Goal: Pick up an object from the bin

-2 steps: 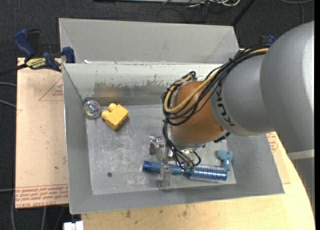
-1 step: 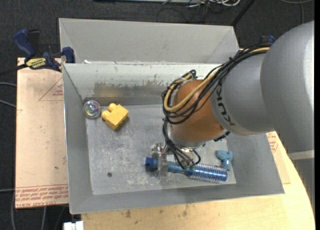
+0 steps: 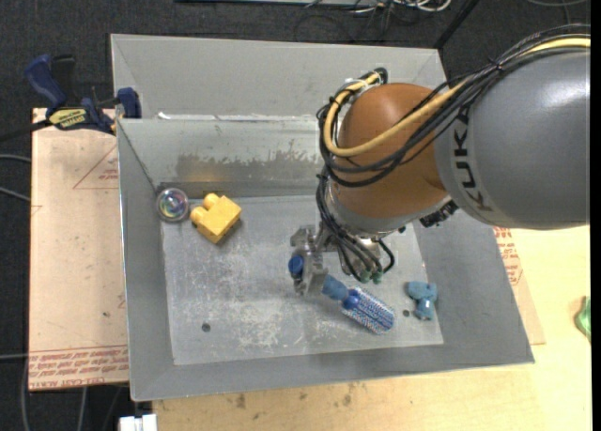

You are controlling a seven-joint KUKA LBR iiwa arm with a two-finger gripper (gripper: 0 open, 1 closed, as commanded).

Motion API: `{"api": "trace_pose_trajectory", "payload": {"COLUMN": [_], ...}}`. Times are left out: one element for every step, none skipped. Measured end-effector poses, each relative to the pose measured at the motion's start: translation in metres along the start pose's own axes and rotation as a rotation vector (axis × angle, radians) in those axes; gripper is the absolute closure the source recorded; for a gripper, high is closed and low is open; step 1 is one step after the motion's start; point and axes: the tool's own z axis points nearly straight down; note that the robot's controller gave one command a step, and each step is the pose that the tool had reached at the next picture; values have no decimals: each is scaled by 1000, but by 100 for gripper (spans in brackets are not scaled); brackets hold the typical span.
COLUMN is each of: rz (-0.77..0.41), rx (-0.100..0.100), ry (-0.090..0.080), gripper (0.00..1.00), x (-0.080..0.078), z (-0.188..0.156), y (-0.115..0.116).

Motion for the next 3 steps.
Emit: {"api": "trace_pose_trajectory", "payload": {"rz": [-23,128,129], "rx": [0,3,2], "ry": [0,14,8], "gripper": [100,100,0], "x": [-4,12,11], "z": [-52,28,25], "y": [12,1,2]}}
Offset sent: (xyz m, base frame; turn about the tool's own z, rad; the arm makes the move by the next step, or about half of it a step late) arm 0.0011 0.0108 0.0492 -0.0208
